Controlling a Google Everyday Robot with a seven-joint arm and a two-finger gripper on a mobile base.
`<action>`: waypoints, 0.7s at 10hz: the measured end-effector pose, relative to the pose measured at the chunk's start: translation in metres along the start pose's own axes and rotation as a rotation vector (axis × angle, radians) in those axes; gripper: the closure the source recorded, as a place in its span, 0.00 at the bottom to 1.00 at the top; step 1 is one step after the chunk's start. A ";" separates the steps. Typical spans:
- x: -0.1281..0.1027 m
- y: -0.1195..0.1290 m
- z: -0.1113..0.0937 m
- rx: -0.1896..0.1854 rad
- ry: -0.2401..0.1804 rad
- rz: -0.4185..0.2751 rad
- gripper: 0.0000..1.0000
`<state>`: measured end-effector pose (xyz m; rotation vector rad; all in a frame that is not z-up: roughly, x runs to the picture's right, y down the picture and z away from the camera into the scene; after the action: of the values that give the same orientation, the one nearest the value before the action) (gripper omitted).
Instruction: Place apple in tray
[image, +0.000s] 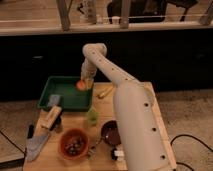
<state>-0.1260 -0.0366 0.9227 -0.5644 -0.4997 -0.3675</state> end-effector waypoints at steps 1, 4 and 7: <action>-0.001 0.001 0.000 -0.001 -0.004 -0.007 0.25; -0.007 0.006 0.000 0.001 -0.023 -0.034 0.20; -0.011 0.009 0.000 0.000 -0.036 -0.052 0.20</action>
<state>-0.1306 -0.0279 0.9132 -0.5601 -0.5500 -0.4072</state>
